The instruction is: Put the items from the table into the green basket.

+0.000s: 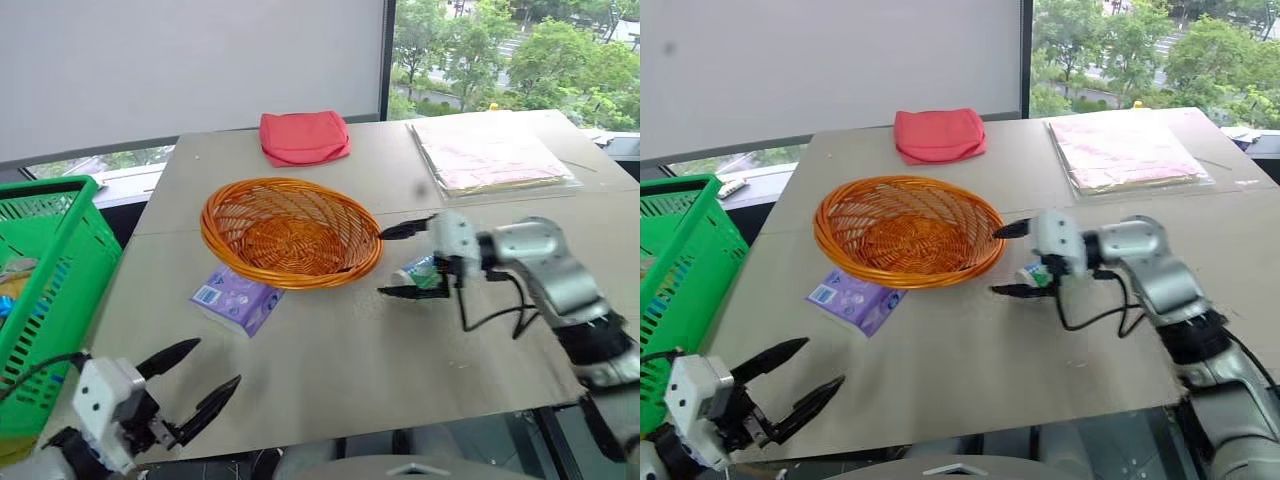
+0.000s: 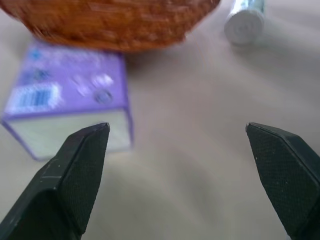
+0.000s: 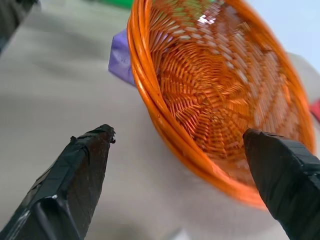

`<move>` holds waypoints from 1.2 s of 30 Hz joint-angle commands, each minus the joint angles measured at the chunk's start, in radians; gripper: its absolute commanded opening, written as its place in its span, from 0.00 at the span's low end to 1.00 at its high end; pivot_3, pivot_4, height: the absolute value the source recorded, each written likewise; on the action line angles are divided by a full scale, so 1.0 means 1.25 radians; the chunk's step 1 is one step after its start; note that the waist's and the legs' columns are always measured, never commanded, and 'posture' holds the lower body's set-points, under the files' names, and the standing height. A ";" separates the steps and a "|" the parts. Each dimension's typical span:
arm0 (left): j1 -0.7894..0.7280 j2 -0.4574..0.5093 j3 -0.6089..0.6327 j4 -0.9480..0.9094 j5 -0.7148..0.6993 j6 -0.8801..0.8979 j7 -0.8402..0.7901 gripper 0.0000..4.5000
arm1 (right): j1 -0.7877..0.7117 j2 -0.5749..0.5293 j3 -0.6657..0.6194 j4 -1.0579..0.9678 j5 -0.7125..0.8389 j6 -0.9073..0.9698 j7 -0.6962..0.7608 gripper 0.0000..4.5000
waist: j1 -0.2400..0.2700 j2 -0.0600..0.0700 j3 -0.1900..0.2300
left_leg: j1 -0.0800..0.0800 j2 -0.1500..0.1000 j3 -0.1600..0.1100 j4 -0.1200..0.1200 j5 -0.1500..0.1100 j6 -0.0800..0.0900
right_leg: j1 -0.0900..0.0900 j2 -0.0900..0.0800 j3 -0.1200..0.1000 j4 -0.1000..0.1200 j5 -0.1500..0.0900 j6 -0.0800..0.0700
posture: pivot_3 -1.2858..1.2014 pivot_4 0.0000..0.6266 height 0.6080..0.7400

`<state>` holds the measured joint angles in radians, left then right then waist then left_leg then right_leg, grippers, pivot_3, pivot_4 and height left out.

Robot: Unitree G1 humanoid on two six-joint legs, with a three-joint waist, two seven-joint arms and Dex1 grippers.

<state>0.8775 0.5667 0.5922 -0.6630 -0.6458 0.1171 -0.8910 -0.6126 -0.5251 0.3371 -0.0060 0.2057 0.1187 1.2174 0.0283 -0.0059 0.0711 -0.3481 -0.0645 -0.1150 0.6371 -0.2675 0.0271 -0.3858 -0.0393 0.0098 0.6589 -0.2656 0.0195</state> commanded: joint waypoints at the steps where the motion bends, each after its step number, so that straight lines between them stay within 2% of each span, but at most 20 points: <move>1: 0.007 -0.008 0.035 -0.044 -0.017 0.003 0.012 1.00 | -0.061 0.043 0.052 0.092 -0.080 -0.110 -0.001 1.00 | 0.011 -0.001 0.000 | 0.000 0.000 0.000 0.000 0.000 0.000 | 0.000 0.000 0.000 0.000 0.000 0.000 | 0.58 0.00 1.00; 3: 0.008 -0.020 0.036 -0.054 -0.013 0.003 0.021 1.00 | -0.089 0.076 0.072 0.153 -0.124 -0.150 -0.031 1.00 | 0.019 -0.002 -0.001 | 0.000 0.000 0.000 0.000 0.000 0.000 | 0.000 0.000 0.000 0.000 0.000 0.000 | 0.58 0.00 1.00; 5: 0.014 -0.033 0.035 -0.070 -0.009 0.004 0.032 1.00 | -0.105 0.095 0.082 0.186 -0.135 -0.177 -0.021 0.88 | 0.028 -0.003 -0.002 | 0.000 0.000 0.000 0.000 0.000 0.000 | -0.001 0.001 0.000 0.000 0.000 -0.001 | 0.59 0.00 1.00; 6: 0.015 -0.038 0.033 -0.078 -0.011 0.006 0.037 1.00 | -0.109 0.099 0.083 0.197 -0.138 -0.192 -0.014 0.80 | 0.032 -0.003 -0.002 | 0.000 0.000 0.000 0.000 0.000 -0.001 | -0.001 0.001 0.000 0.000 0.000 -0.001 | 0.59 0.00 1.00; 9: 0.005 -0.046 0.029 -0.089 -0.011 0.010 0.051 1.00 | -0.115 0.107 0.081 0.218 -0.144 -0.219 -0.008 0.46 | 0.046 -0.004 -0.002 | -0.001 0.000 0.000 0.000 -0.001 -0.001 | -0.001 0.001 0.001 0.000 0.000 -0.001 | 0.60 0.00 1.00; 12: -0.021 -0.043 0.014 -0.090 -0.003 0.017 0.067 1.00 | -0.123 0.116 0.071 0.228 -0.143 -0.230 -0.011 0.18 | 0.055 -0.004 -0.003 | 0.000 0.000 0.000 0.000 -0.001 -0.001 | -0.001 0.002 0.001 0.000 0.000 -0.001 | 0.59 0.00 1.00; 13: -0.040 -0.042 0.007 -0.090 -0.008 0.023 0.077 1.00 | -0.130 0.117 0.061 0.234 -0.143 -0.230 -0.020 0.10 | 0.056 -0.003 -0.003 | 0.000 0.000 0.000 0.000 0.000 -0.001 | -0.001 0.002 0.001 0.001 0.000 -0.001 | 0.59 0.00 1.00; 14: -0.052 -0.042 0.002 -0.090 -0.011 0.028 0.084 1.00 | -0.135 0.118 0.053 0.238 -0.144 -0.231 -0.025 0.07 | 0.057 -0.003 -0.003 | 0.000 0.001 0.000 0.000 0.000 -0.001 | -0.001 0.002 0.001 0.001 0.000 -0.001 | 0.59 0.00 1.00; 19: -0.158 -0.009 -0.016 -0.073 -0.005 0.070 0.131 1.00 | -0.198 0.055 -0.015 0.310 -0.188 -0.196 -0.109 0.07 | 0.060 -0.005 -0.005 | 0.000 0.001 0.000 0.001 0.000 -0.001 | -0.001 0.003 0.001 0.001 0.001 -0.002 | 0.57 0.00 1.00; 22: -0.265 0.013 -0.056 -0.059 0.004 0.119 0.188 1.00 | -0.249 -0.011 -0.036 0.414 -0.239 -0.188 -0.175 0.07 | 0.065 -0.005 -0.005 | 0.000 0.000 0.000 0.001 0.000 -0.002 | -0.001 0.003 0.001 0.001 0.001 -0.003 | 0.57 0.00 1.00; 26: -0.446 0.031 -0.158 -0.021 0.046 0.217 0.288 1.00 | -0.330 -0.086 -0.009 0.621 -0.368 -0.266 -0.323 0.07 | 0.060 -0.005 -0.005 | -0.001 0.000 0.001 0.000 0.001 -0.003 | -0.002 0.003 0.002 0.001 0.002 -0.004 | 0.56 0.00 1.00; 30: -0.586 0.026 -0.247 0.029 0.089 0.271 0.336 1.00 | -0.394 -0.110 0.047 0.803 -0.487 -0.341 -0.444 0.07 | 0.035 -0.005 -0.006 | -0.003 0.001 0.007 -0.001 0.003 -0.006 | -0.008 0.003 0.006 0.003 0.003 -0.004 | 0.55 0.00 1.00; 31: -0.609 0.025 -0.263 0.042 0.100 0.280 0.343 1.00 | -0.408 -0.107 0.057 0.841 -0.509 -0.355 -0.474 0.29 | 0.025 -0.005 -0.006 | -0.004 0.001 0.007 -0.001 0.003 -0.006 | -0.008 0.003 0.007 0.003 0.004 -0.004 | 0.54 0.00 1.00; 34: -0.659 0.019 -0.290 0.073 0.118 0.291 0.352 1.00 | -0.443 -0.098 0.085 0.925 -0.570 -0.389 -0.576 0.58 | -0.008 -0.005 -0.006 | -0.006 0.003 0.012 -0.002 0.003 -0.006 | -0.013 0.004 0.012 0.003 0.004 -0.004 | 0.54 0.00 1.00; 36: -0.664 0.026 -0.301 0.081 0.139 0.294 0.354 1.00 | -0.456 -0.094 0.081 0.952 -0.579 -0.409 -0.616 0.81 | -0.023 -0.006 -0.007 | -0.011 0.003 0.014 -0.002 0.003 -0.006 | -0.019 0.004 0.014 0.004 0.005 -0.004 | 0.54 0.00 1.00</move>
<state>0.0520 0.5913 0.2161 -0.5543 -0.4925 0.4866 -0.4553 -1.1324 -0.6405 0.4490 1.1847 -0.5082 -0.3595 0.5041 -0.0004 -0.0128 0.0628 -0.3636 -0.0605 -0.0959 0.6345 -0.2637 0.0193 -0.4116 -0.0334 0.0280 0.6644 -0.2590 0.0150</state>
